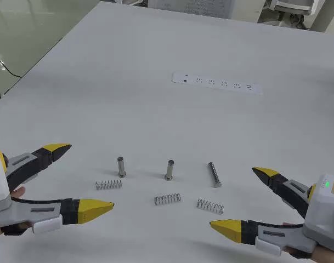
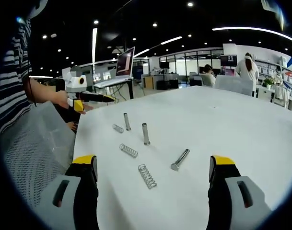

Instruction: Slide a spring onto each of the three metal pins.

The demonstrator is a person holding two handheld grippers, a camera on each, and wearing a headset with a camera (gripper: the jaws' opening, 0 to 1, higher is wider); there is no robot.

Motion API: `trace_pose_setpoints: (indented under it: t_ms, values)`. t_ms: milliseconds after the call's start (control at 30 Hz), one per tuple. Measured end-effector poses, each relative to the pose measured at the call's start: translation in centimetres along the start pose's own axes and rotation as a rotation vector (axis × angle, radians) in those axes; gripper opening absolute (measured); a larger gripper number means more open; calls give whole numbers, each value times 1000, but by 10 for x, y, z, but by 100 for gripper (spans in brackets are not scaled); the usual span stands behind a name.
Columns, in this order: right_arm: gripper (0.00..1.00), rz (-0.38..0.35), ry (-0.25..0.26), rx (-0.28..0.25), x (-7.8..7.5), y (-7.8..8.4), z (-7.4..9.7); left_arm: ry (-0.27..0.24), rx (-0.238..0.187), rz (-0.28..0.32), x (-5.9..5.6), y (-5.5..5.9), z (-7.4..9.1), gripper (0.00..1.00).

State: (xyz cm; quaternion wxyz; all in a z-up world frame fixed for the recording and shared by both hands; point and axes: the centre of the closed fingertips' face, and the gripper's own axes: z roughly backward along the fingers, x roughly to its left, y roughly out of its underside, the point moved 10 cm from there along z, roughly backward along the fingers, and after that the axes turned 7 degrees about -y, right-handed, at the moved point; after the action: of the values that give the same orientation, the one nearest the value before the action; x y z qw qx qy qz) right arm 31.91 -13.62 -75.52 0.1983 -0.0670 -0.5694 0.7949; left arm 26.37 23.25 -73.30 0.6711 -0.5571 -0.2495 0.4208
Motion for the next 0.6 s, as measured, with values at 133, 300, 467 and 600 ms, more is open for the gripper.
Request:
trace_pose_setpoints:
  t_ms: [133,300,467,600]
  values:
    - [97,0,0,0,0,1,0,-3,1,5,1,1,0,99]
    - [97,0,-2,0,0,1,0,-3,6,2,0,2,1,99]
    - [97,-1,-5,0,0,1,0,-6,5,2,0,1,2,99]
    - [97,0,-6,0,1,1,0,-6,5,0,0,1,2,99]
